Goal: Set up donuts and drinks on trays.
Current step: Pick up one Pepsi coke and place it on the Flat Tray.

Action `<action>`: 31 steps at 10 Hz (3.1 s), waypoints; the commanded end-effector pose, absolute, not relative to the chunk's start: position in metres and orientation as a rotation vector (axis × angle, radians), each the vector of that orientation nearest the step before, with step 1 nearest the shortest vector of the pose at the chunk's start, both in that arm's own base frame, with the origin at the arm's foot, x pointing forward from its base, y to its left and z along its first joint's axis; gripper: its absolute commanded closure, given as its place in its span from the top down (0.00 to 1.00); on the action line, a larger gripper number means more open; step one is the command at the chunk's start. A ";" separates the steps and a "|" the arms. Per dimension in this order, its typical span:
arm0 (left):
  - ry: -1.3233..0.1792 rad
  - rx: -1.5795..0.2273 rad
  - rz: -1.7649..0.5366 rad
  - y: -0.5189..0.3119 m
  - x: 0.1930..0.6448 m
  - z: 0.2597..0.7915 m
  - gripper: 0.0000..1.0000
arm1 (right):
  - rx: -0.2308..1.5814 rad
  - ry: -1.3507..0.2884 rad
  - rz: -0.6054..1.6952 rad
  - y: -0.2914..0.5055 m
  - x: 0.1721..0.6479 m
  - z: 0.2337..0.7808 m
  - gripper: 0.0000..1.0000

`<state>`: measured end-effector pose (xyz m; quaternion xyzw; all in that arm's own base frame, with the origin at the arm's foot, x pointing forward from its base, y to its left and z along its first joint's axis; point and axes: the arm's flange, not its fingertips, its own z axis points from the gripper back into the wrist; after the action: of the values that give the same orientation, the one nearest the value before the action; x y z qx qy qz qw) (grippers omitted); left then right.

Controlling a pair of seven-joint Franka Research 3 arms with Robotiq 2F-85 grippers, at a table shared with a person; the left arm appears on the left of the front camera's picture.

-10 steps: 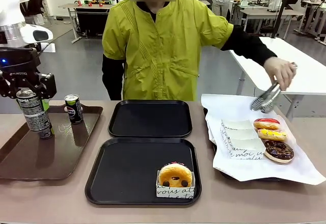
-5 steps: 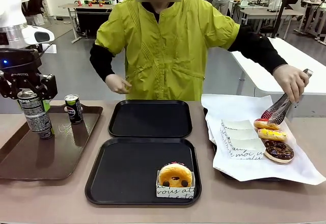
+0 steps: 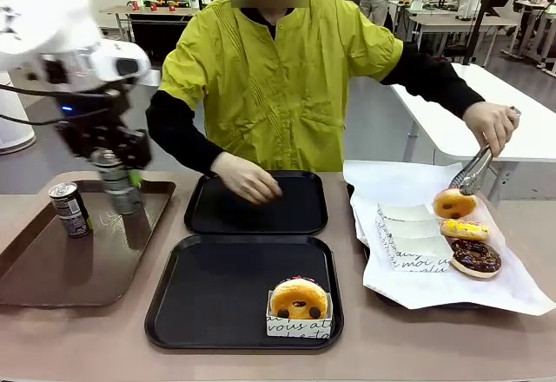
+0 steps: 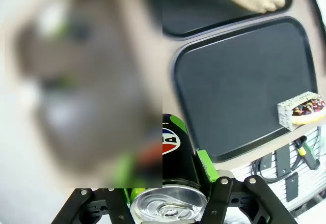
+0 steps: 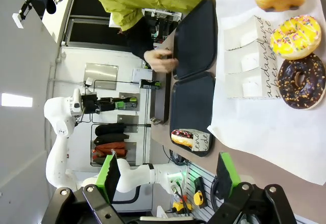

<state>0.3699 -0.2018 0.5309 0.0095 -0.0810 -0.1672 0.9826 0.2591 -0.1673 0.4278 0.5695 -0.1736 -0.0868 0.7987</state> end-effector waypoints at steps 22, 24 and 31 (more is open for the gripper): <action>0.019 -0.043 -0.697 -0.165 0.271 0.564 0.59 | 1.232 -0.387 -0.177 -0.168 0.260 0.428 1.00; -0.029 -0.052 -0.715 -0.186 0.296 0.553 0.59 | 1.232 -0.387 -0.177 -0.168 0.260 0.428 1.00; 0.012 -0.059 -0.844 -0.273 0.352 0.494 0.59 | 1.232 -0.387 -0.177 -0.168 0.260 0.428 1.00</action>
<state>0.3602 -0.2802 0.4796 -0.0363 -0.0105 -0.3972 0.9170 0.2592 -0.1674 0.4280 0.5691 -0.1737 -0.0871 0.7990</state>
